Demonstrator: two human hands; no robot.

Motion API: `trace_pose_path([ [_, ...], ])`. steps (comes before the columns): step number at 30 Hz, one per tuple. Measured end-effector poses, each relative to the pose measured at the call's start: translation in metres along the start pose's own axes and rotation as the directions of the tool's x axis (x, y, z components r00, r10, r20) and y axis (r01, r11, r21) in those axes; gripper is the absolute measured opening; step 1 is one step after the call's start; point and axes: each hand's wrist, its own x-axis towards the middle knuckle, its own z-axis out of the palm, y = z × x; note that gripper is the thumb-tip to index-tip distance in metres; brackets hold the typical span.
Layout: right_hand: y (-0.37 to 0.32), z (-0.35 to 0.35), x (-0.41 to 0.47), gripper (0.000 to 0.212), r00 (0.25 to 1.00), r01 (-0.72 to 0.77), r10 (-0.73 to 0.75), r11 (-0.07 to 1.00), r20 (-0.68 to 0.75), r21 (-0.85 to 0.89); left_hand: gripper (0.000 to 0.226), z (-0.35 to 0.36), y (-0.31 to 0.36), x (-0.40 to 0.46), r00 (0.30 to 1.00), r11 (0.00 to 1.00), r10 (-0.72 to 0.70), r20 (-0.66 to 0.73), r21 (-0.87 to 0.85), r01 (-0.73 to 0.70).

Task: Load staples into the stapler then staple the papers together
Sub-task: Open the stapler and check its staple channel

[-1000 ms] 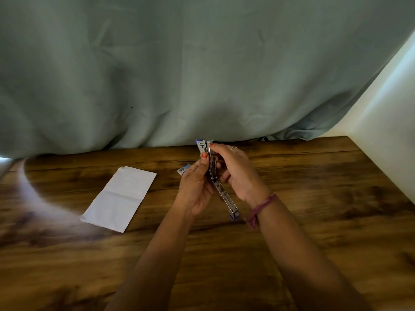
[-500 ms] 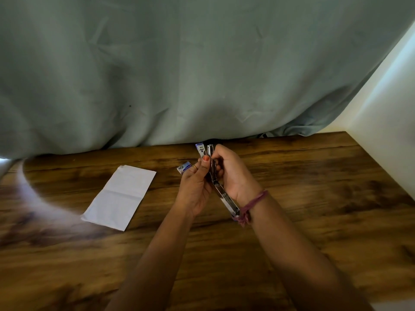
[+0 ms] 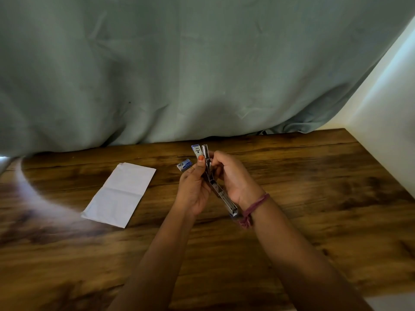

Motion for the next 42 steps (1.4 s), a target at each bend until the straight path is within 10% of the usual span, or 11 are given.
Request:
trace_pose_path([
  [10,0.019,-0.014,-0.003,0.044,0.941,0.139,-0.209,0.956,0.265,0.26,0.025,0.001,0.012,0.004,0.999,0.982,-0.047,0.001,-0.183,0.047],
  [20,0.025,-0.028,-0.003,0.054,0.909,0.264,-0.3,0.952,0.291,0.156,0.031,0.008,0.014,0.008,0.99,0.941,-0.109,0.086,-0.311,0.13],
  [33,0.029,-0.037,0.006,0.034,0.958,0.156,-0.174,0.983,0.227,0.095,0.026,-0.004,0.004,0.007,0.979,0.977,-0.2,0.033,-0.066,0.202],
  [42,0.065,-0.039,0.009,0.039,0.97,-0.053,-0.035,0.935,0.239,0.351,0.025,-0.014,-0.005,0.013,0.956,0.955,-0.275,-0.105,0.084,0.284],
])
